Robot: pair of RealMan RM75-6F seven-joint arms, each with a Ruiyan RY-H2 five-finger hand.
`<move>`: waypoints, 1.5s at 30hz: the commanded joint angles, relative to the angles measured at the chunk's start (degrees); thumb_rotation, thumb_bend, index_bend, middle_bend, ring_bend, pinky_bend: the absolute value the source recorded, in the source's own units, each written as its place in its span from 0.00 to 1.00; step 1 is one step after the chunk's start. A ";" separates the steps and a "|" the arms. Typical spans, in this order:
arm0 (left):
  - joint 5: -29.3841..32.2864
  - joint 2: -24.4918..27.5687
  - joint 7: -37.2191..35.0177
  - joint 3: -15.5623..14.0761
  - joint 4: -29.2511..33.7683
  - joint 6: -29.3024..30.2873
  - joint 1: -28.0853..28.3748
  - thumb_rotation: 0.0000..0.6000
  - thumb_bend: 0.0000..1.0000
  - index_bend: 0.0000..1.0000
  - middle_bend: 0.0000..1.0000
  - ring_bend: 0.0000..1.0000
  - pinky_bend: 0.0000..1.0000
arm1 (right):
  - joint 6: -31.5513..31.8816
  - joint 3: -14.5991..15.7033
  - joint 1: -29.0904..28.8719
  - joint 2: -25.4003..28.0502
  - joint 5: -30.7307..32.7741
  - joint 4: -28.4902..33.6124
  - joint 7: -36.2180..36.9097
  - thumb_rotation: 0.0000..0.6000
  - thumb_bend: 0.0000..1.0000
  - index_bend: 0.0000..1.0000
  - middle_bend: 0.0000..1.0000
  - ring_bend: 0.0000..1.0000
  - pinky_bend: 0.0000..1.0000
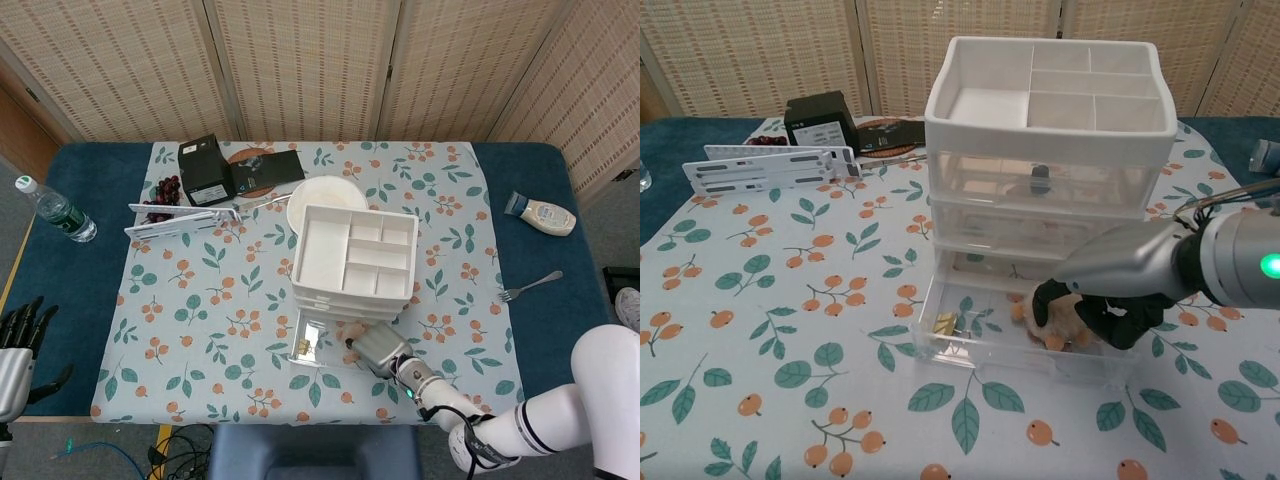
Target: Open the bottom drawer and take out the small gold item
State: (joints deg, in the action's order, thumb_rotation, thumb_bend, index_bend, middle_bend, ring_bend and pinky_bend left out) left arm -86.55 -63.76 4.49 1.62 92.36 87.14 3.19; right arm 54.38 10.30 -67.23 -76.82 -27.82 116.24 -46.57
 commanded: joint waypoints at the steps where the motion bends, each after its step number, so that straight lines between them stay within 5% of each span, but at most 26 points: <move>1: 0.00 -0.07 0.02 -0.01 -0.04 -0.18 0.09 1.00 0.25 0.09 0.00 0.03 0.07 | 0.54 0.82 -0.06 0.76 0.93 0.75 -0.47 1.00 1.00 0.20 0.88 1.00 1.00; 11: -0.21 -0.11 0.17 0.00 0.08 -0.21 0.20 1.00 0.25 0.09 0.00 0.03 0.07 | 1.77 2.57 -1.05 3.95 3.07 4.89 -2.14 1.00 1.00 0.20 0.88 1.00 1.00; 29: -0.12 0.76 0.37 -0.16 0.84 0.92 -0.71 1.00 0.25 0.09 0.00 0.03 0.07 | -3.47 -5.80 -2.81 -2.83 1.27 -1.07 4.69 1.00 1.00 0.08 0.88 1.00 1.00; 45: 0.17 0.94 0.00 -0.23 0.48 1.14 -1.24 1.00 0.25 0.09 0.00 0.03 0.07 | -4.76 -6.69 -4.98 -7.50 2.02 -5.88 5.73 1.00 1.00 0.08 0.88 1.00 1.00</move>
State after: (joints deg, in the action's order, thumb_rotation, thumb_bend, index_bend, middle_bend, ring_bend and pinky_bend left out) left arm -86.37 -62.82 4.49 1.40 92.84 88.28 1.95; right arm 49.65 3.62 -72.17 -84.28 -25.82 110.40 -40.86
